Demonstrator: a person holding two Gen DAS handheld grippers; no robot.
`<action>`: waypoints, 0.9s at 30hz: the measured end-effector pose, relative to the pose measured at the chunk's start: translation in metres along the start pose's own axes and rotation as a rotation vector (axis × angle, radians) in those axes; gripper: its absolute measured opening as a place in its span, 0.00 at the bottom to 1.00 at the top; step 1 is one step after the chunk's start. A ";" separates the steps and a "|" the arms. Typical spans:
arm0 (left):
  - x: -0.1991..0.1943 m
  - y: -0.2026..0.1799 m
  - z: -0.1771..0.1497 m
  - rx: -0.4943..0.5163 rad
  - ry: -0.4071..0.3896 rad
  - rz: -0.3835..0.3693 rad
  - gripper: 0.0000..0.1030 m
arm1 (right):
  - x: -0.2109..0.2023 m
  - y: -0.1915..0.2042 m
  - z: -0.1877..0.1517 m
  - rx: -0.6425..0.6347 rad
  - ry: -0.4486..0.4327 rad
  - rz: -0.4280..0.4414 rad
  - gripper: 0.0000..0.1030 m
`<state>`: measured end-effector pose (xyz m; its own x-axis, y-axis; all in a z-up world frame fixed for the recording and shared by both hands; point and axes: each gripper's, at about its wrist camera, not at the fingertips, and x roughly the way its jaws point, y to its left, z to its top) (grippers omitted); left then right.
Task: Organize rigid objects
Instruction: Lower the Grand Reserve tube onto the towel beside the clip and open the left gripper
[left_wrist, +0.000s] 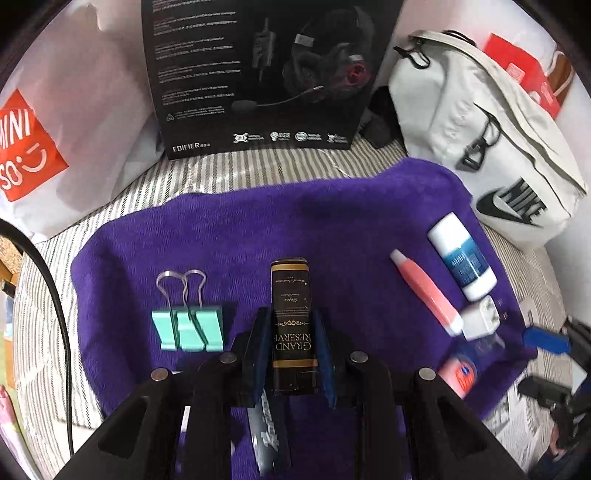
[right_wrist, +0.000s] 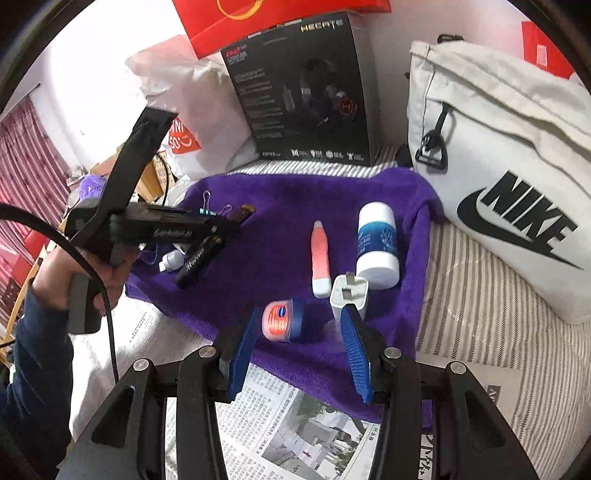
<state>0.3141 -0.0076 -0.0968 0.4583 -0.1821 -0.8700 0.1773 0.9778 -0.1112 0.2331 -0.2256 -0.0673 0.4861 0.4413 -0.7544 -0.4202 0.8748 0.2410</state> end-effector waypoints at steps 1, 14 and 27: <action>0.002 0.001 0.002 -0.005 0.000 -0.002 0.22 | 0.002 -0.001 -0.001 0.003 0.007 0.009 0.45; 0.021 -0.006 0.015 0.030 0.013 0.072 0.23 | 0.010 0.003 -0.009 -0.011 0.034 0.029 0.45; 0.020 -0.016 0.011 0.046 0.041 0.106 0.40 | -0.004 0.004 -0.009 -0.009 0.033 0.000 0.46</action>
<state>0.3298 -0.0280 -0.1073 0.4410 -0.0728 -0.8945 0.1697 0.9855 0.0034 0.2219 -0.2256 -0.0688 0.4607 0.4343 -0.7740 -0.4275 0.8728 0.2353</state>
